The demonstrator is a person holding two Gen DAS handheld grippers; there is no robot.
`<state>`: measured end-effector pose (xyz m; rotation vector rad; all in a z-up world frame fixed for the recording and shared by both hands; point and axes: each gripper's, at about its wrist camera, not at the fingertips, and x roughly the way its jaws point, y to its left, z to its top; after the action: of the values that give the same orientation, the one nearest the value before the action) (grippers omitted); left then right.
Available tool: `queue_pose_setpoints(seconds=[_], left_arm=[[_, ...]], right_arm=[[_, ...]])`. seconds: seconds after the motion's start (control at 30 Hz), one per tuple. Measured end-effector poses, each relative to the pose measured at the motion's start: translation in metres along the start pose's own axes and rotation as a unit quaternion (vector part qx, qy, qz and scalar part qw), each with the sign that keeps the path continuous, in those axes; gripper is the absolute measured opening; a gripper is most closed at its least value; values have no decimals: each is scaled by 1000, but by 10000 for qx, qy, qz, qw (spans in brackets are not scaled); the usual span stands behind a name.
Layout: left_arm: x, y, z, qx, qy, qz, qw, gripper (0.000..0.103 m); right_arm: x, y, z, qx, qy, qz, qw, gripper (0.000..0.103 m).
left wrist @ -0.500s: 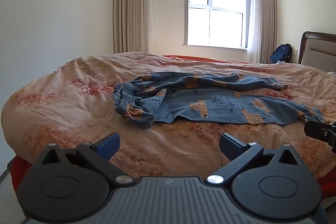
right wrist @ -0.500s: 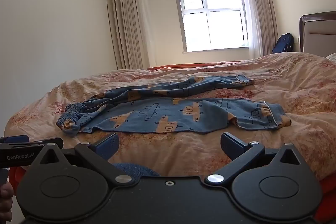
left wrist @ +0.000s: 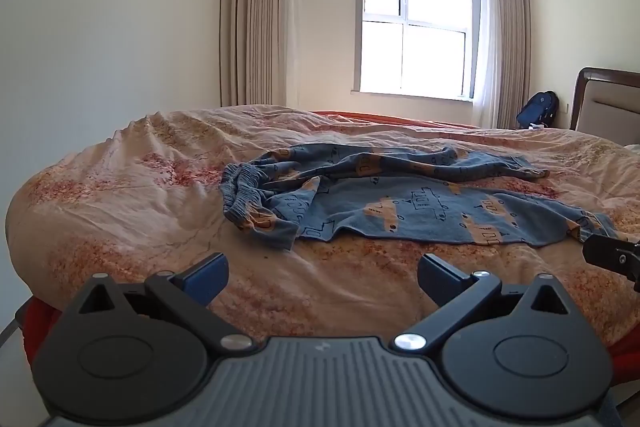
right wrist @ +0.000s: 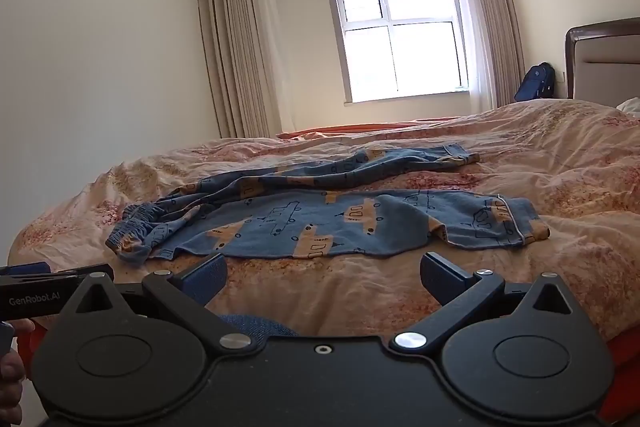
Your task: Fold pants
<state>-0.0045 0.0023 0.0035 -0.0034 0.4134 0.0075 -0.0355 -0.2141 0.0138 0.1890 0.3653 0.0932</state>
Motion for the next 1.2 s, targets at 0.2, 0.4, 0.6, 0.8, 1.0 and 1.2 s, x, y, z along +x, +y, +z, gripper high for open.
queue_pose_setpoints(seconds=[0.2, 0.4, 0.6, 0.8, 1.0, 1.2], left_arm=[[-2, -2, -1, 46, -52, 4, 10000, 103], [-3, -1, 0, 30, -67, 18, 10000, 103], [-4, 0, 1, 30, -66, 12, 10000, 103], [-6, 0, 2, 56, -97, 14, 9999, 103], [-6, 0, 2, 59, -99, 15, 9999, 103], [-7, 0, 3, 70, -72, 11, 9999, 103]], right_arm=[[-2, 1, -1, 19, -7, -17, 10000, 103], [-4, 3, -1, 48, -34, -55, 10000, 103], [-4, 3, -1, 53, -43, -50, 10000, 103], [-4, 2, -1, 65, -50, -51, 10000, 103], [-4, 2, -1, 73, -51, -50, 9999, 103], [-5, 2, -1, 79, -53, -45, 9999, 103]])
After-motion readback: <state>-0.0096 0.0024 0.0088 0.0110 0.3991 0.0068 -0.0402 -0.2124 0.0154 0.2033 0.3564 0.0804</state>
